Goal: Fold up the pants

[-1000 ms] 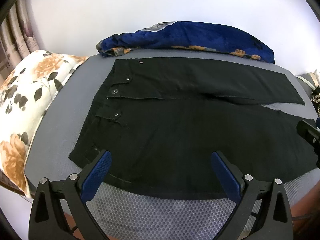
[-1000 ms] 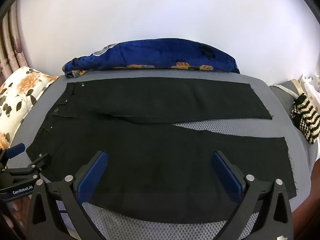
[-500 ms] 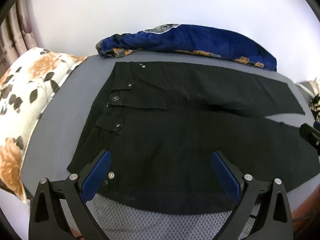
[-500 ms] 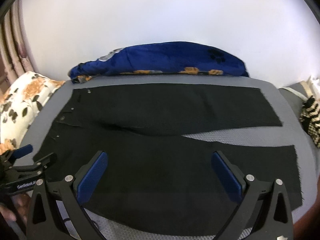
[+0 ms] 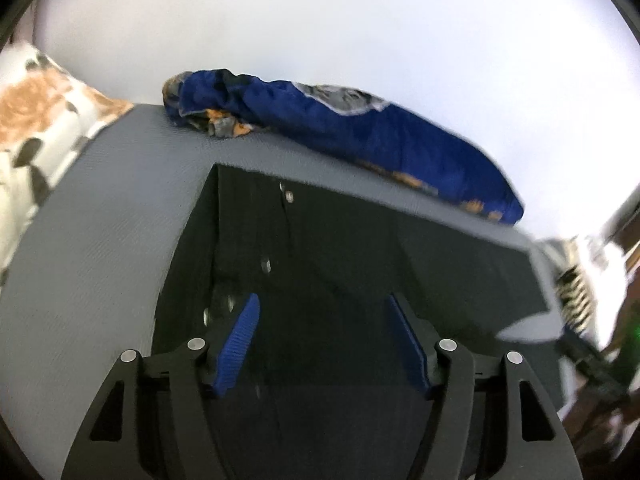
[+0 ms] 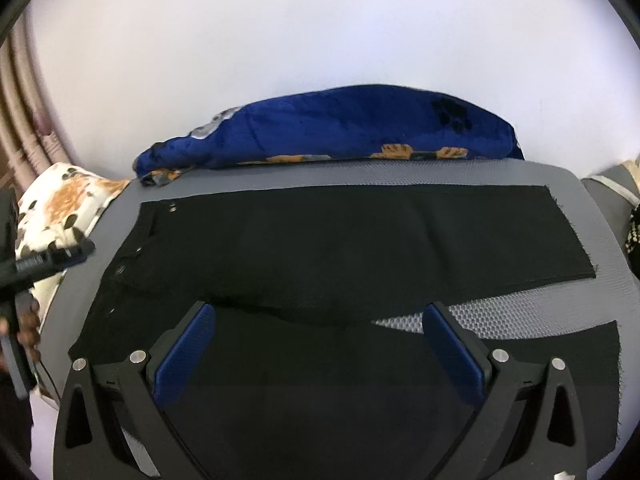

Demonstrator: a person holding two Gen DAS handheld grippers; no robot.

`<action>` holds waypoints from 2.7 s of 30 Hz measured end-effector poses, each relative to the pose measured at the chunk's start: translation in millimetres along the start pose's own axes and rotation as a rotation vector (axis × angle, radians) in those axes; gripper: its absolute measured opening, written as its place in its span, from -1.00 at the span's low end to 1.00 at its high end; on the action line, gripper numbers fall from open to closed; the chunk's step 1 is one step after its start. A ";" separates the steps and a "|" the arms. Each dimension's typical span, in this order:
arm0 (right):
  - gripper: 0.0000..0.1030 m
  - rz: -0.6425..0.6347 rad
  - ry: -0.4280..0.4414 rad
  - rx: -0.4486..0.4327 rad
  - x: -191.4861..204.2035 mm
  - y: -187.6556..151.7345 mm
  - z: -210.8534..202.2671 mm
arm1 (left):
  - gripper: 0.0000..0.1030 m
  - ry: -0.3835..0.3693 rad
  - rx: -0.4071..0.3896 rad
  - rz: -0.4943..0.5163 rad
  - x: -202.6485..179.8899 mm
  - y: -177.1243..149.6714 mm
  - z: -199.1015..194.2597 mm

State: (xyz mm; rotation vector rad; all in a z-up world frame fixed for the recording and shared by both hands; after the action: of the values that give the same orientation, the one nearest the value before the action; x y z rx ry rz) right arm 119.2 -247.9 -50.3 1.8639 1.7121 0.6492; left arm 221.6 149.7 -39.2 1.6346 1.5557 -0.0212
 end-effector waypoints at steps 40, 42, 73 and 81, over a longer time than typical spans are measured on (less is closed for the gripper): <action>1.00 -0.095 0.065 0.121 73.4 54.1 139.6 | -0.21 -0.421 0.176 -0.310 134.7 110.2 161.2; 1.00 -0.104 0.102 0.131 72.0 60.9 146.7 | -0.35 -0.402 0.149 -0.301 129.8 109.7 164.4; -0.04 -0.859 0.512 0.472 35.3 155.6 256.5 | -0.82 -0.513 -0.069 -0.082 62.8 99.5 43.0; -0.74 -0.851 0.446 0.436 26.7 144.9 253.7 | -0.82 -0.468 -0.059 -0.096 61.5 99.2 49.5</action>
State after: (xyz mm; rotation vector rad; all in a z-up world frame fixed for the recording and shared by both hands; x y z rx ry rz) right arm 397.1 -244.8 -144.0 1.0421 2.8453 0.3545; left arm 342.8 185.3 -49.4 1.3836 1.2565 -0.3786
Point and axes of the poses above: each gripper's, at about its wrist camera, not at the fingertips, and z roughly the way its jaws point, x to its left, y to its top, the point moved 3 cm from there along z, roughly the way its jaws point, and after that the axes turned 12 degrees about -y, right-handed, at the moved point
